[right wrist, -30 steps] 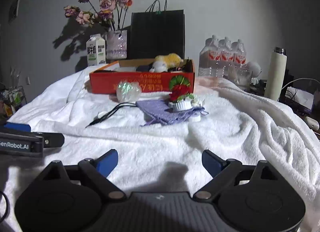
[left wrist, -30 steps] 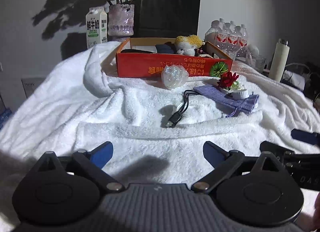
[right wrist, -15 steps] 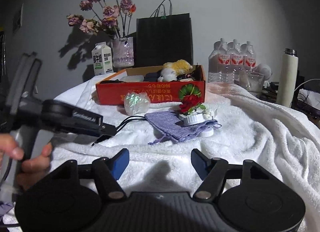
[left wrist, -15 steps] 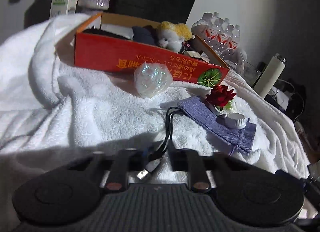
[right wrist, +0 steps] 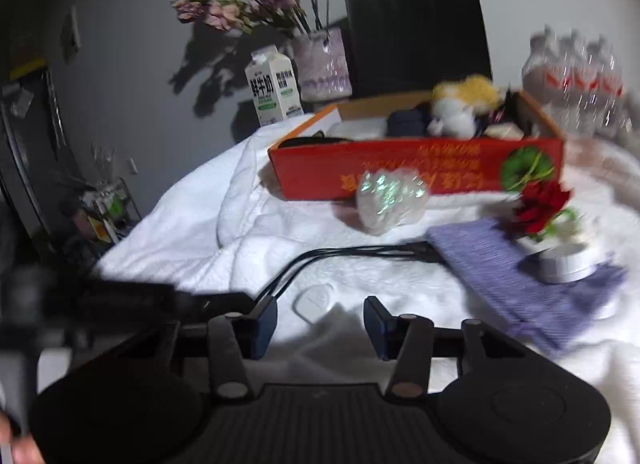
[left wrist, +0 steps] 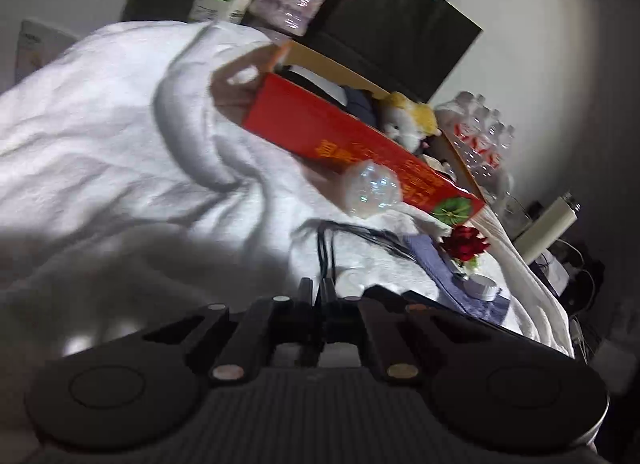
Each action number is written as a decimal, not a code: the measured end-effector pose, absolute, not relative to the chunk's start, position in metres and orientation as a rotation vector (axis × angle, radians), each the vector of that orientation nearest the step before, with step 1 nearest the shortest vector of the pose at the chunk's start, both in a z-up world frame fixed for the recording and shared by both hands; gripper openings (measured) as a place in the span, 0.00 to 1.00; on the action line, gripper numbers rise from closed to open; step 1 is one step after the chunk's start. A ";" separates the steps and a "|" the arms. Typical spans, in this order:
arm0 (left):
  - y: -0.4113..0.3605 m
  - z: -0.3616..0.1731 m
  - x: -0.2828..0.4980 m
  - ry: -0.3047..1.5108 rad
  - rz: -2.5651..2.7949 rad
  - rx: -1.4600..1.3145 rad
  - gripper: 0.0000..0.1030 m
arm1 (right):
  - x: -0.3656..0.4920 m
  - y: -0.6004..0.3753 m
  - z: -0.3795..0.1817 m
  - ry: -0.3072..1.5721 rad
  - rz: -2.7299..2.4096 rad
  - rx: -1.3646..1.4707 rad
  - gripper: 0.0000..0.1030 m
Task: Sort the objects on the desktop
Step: 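Grasp the black cable with the left tool while the right tool grasps a small white item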
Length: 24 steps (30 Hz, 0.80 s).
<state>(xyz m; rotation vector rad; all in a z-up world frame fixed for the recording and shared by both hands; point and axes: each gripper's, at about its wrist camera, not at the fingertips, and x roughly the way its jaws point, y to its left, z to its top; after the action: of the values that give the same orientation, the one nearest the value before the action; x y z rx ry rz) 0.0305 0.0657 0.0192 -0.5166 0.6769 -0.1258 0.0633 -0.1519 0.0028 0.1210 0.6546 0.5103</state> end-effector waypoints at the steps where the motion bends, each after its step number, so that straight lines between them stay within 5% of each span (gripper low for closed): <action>1: 0.070 0.020 0.025 0.665 -0.100 -0.509 0.01 | 0.070 -0.147 -0.001 0.679 0.511 0.137 0.44; 5: 0.081 0.021 0.014 0.661 -0.068 -0.489 0.01 | 0.078 -0.119 -0.013 0.691 0.488 -0.003 0.38; 6: 0.080 0.020 0.016 0.672 -0.082 -0.488 0.02 | 0.078 -0.114 -0.012 0.685 0.480 -0.030 0.26; 9: 0.063 0.023 0.025 0.669 -0.130 -0.423 0.06 | 0.073 -0.110 -0.010 0.676 0.469 -0.075 0.26; 11: 0.054 0.025 0.035 0.675 -0.135 -0.397 0.23 | 0.061 -0.119 -0.004 0.640 0.443 -0.086 0.26; 13: 0.050 0.026 0.046 0.672 -0.142 -0.405 0.54 | 0.049 -0.136 0.004 0.609 0.400 -0.077 0.26; 14: 0.047 0.026 0.055 0.671 -0.139 -0.410 0.55 | 0.041 -0.146 0.008 0.593 0.378 -0.067 0.26; 17: 0.034 0.026 0.081 0.696 -0.127 -0.387 0.54 | 0.025 -0.179 0.016 0.575 0.327 -0.011 0.26; 18: 0.030 0.023 0.088 0.716 -0.111 -0.372 0.43 | 0.020 -0.189 0.018 0.576 0.314 0.001 0.26; 19: 0.025 0.020 0.093 0.746 -0.091 -0.352 0.07 | 0.015 -0.197 0.019 0.574 0.302 0.006 0.26; 24: 0.026 0.030 0.057 0.716 -0.109 -0.385 0.06 | -0.010 -0.220 0.028 0.544 0.295 0.014 0.26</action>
<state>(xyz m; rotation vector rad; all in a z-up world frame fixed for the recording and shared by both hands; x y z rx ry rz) 0.0565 0.0265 0.0303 -0.3850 0.7164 -0.1088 -0.0102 -0.2199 0.0282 0.0144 0.5438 0.2953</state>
